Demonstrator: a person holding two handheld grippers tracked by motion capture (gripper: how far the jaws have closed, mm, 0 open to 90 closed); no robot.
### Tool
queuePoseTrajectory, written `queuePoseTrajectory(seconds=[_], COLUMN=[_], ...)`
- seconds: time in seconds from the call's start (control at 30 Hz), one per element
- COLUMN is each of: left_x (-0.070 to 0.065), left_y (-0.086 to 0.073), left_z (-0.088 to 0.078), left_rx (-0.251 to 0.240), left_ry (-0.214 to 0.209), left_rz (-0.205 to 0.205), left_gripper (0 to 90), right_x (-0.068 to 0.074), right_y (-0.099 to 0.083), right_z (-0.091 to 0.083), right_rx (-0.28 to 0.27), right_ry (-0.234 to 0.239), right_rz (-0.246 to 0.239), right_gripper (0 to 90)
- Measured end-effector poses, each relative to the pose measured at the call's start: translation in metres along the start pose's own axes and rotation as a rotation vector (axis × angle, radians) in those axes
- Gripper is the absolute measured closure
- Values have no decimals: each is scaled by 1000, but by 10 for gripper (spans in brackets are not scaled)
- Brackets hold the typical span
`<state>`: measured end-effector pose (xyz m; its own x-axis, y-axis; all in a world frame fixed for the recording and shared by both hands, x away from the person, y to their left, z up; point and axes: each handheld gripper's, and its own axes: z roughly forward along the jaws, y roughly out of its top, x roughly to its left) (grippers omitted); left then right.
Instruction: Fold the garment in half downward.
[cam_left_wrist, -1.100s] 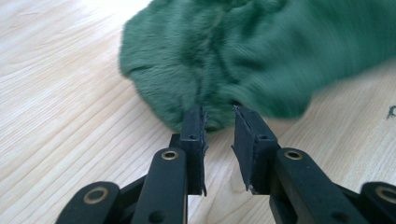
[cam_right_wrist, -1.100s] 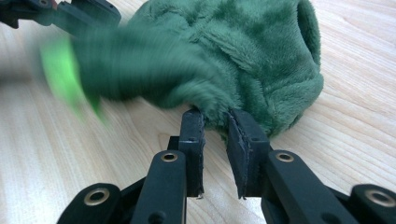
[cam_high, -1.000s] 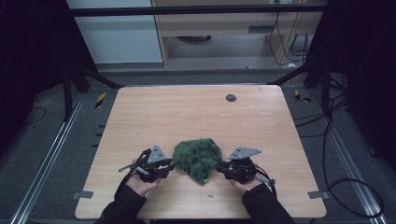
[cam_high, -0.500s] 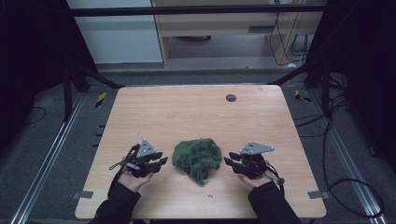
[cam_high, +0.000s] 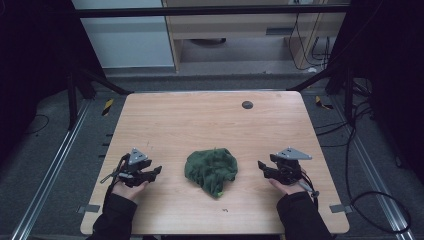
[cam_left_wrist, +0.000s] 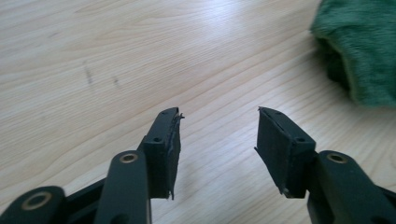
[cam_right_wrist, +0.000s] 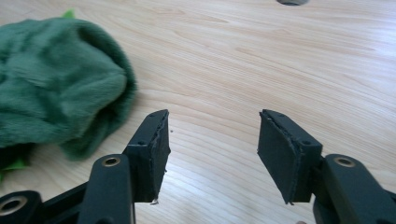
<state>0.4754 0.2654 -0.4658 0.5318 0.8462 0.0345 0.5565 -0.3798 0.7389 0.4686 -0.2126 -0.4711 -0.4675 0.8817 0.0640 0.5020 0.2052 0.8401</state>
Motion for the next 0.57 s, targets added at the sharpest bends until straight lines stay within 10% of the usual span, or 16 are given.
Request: queuePoseTrajectory(seconds=[0.57], left_x=[28], left_y=[-15], left_z=[-1], left_rx=[-3], left_ry=[49], left_rz=[-22], left_gripper=[279], right_x=[-36], right_y=[-16], right_z=[-9], right_rx=[32], right_ry=[-109], right_rz=[36], right_gripper=[242])
